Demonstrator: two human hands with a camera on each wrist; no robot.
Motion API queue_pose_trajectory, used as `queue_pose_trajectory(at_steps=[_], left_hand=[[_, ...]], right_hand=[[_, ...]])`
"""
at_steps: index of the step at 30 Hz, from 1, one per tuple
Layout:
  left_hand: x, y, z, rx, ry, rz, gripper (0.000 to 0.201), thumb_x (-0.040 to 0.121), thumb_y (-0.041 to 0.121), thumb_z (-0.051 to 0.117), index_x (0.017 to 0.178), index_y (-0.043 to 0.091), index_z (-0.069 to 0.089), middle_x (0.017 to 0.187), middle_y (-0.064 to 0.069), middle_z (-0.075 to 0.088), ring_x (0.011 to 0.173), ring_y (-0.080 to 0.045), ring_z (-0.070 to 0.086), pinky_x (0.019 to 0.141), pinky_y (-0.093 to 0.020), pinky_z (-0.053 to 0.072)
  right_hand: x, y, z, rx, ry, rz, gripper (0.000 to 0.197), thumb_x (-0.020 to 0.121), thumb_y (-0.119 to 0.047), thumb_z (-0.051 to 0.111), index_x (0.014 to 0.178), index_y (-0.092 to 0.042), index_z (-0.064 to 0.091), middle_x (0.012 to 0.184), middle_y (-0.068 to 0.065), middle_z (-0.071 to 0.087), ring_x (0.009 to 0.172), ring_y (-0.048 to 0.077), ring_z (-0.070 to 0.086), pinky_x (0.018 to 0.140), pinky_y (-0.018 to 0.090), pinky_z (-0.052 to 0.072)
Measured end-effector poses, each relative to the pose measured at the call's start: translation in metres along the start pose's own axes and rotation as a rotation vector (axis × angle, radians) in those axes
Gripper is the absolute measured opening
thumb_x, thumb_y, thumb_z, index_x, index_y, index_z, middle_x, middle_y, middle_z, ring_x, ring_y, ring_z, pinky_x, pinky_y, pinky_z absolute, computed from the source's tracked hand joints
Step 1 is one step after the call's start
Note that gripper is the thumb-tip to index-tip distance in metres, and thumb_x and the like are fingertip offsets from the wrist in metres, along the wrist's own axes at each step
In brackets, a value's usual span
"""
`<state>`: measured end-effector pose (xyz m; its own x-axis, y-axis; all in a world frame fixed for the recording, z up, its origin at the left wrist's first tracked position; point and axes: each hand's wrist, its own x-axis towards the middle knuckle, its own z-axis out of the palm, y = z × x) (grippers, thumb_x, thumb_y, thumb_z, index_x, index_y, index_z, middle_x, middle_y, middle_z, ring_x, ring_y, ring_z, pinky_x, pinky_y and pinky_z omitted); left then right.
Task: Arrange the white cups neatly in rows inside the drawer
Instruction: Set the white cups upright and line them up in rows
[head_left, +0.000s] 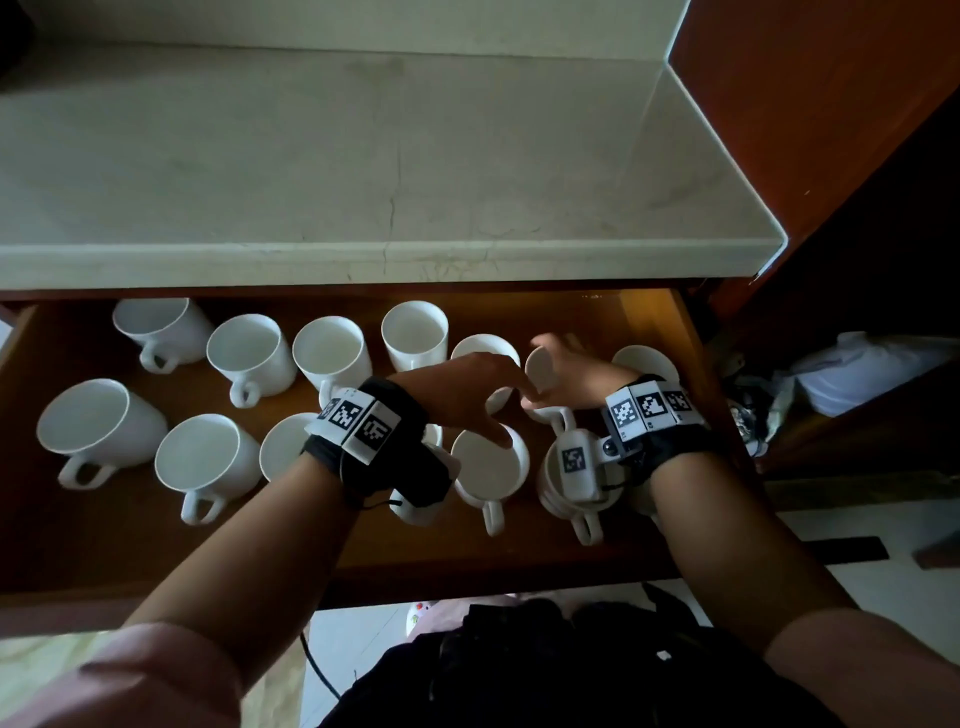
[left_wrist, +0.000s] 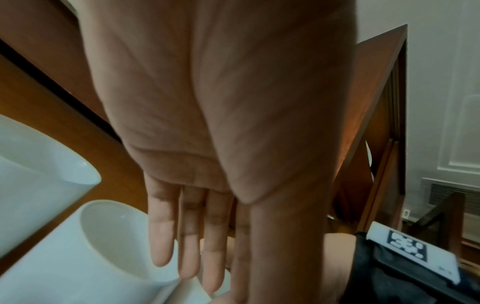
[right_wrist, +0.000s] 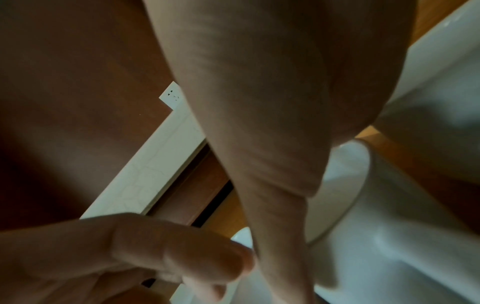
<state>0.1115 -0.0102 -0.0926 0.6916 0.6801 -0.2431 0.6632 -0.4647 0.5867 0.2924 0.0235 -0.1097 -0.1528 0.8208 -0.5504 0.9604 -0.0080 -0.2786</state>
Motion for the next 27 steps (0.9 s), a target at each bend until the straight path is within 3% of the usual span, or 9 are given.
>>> queue_pose_trajectory(at_steps=[4, 9, 11, 14, 17, 20, 22, 24, 27], left_hand=[[-0.003, 0.003, 0.001, 0.013, -0.075, 0.043, 0.066, 0.071, 0.037, 0.081, 0.130, 0.026, 0.054, 0.132, 0.009, 0.052, 0.123, -0.007, 0.044, 0.105, -0.027, 0.036], [-0.011, 0.008, 0.004, 0.081, -0.239, 0.002, 0.080, 0.070, 0.028, 0.083, 0.139, 0.022, 0.043, 0.141, 0.005, 0.043, 0.127, -0.005, 0.038, 0.102, -0.019, 0.031], [-0.014, 0.009, 0.003, 0.146, -0.262, -0.021, 0.085, 0.069, 0.033, 0.083, 0.141, 0.025, 0.038, 0.142, 0.009, 0.041, 0.128, -0.007, 0.038, 0.093, -0.013, 0.029], [-0.016, 0.011, 0.001, 0.211, -0.294, -0.048, 0.092, 0.071, 0.037, 0.082, 0.146, 0.027, 0.028, 0.138, 0.016, 0.038, 0.126, -0.002, 0.035, 0.073, 0.008, 0.021], [-0.016, 0.013, 0.004, 0.195, -0.298, -0.025, 0.092, 0.076, 0.029, 0.080, 0.148, 0.022, 0.023, 0.141, 0.010, 0.036, 0.119, 0.007, 0.029, 0.062, 0.017, 0.013], [-0.013, 0.010, 0.007, 0.165, -0.280, -0.046, 0.087, 0.075, 0.026, 0.080, 0.146, 0.020, 0.030, 0.138, 0.008, 0.041, 0.106, 0.013, 0.032, 0.063, 0.016, 0.015], [-0.015, 0.014, 0.006, 0.186, -0.257, -0.032, 0.087, 0.072, 0.027, 0.082, 0.144, 0.020, 0.033, 0.138, 0.007, 0.044, 0.118, 0.002, 0.040, 0.066, 0.016, 0.017], [-0.017, 0.016, 0.005, 0.187, -0.255, -0.046, 0.085, 0.073, 0.026, 0.081, 0.144, 0.020, 0.034, 0.133, 0.010, 0.044, 0.118, -0.001, 0.041, 0.066, 0.015, 0.018], [-0.018, 0.019, 0.007, 0.215, -0.243, -0.004, 0.086, 0.072, 0.029, 0.082, 0.143, 0.020, 0.035, 0.139, 0.004, 0.045, 0.122, -0.009, 0.045, 0.077, 0.008, 0.019]], right_hand=[[0.004, 0.004, 0.000, 0.009, -0.010, -0.033, 0.094, 0.074, -0.046, 0.074, 0.147, -0.029, 0.017, 0.149, 0.010, 0.018, 0.140, 0.034, 0.017, 0.109, 0.049, 0.028], [0.006, 0.007, 0.000, 0.014, 0.002, -0.067, 0.090, 0.075, -0.047, 0.074, 0.145, -0.027, 0.021, 0.142, 0.011, 0.024, 0.133, 0.032, 0.028, 0.102, 0.044, 0.036], [0.006, 0.008, 0.000, 0.017, 0.003, -0.071, 0.089, 0.075, -0.047, 0.073, 0.145, -0.027, 0.021, 0.141, 0.011, 0.025, 0.133, 0.031, 0.029, 0.101, 0.043, 0.037], [0.007, 0.009, 0.000, 0.022, 0.005, -0.080, 0.089, 0.075, -0.047, 0.073, 0.144, -0.026, 0.022, 0.141, 0.010, 0.025, 0.133, 0.031, 0.028, 0.102, 0.043, 0.036], [0.008, 0.008, 0.001, 0.016, 0.004, -0.082, 0.089, 0.075, -0.047, 0.073, 0.145, -0.025, 0.022, 0.141, 0.012, 0.025, 0.133, 0.032, 0.028, 0.102, 0.043, 0.035], [0.008, 0.008, 0.003, 0.012, 0.017, -0.081, 0.088, 0.076, -0.046, 0.073, 0.144, -0.025, 0.022, 0.140, 0.012, 0.024, 0.133, 0.032, 0.026, 0.102, 0.043, 0.034], [0.008, 0.008, 0.003, 0.010, 0.017, -0.083, 0.086, 0.077, -0.047, 0.072, 0.144, -0.025, 0.022, 0.140, 0.011, 0.023, 0.133, 0.032, 0.024, 0.101, 0.043, 0.034], [0.007, 0.008, 0.003, 0.013, 0.017, -0.088, 0.084, 0.078, -0.047, 0.071, 0.143, -0.025, 0.022, 0.139, 0.011, 0.023, 0.133, 0.032, 0.024, 0.100, 0.042, 0.034], [0.006, 0.008, 0.003, 0.013, 0.013, -0.091, 0.084, 0.078, -0.047, 0.070, 0.143, -0.026, 0.022, 0.138, 0.010, 0.024, 0.132, 0.031, 0.025, 0.098, 0.042, 0.035]])
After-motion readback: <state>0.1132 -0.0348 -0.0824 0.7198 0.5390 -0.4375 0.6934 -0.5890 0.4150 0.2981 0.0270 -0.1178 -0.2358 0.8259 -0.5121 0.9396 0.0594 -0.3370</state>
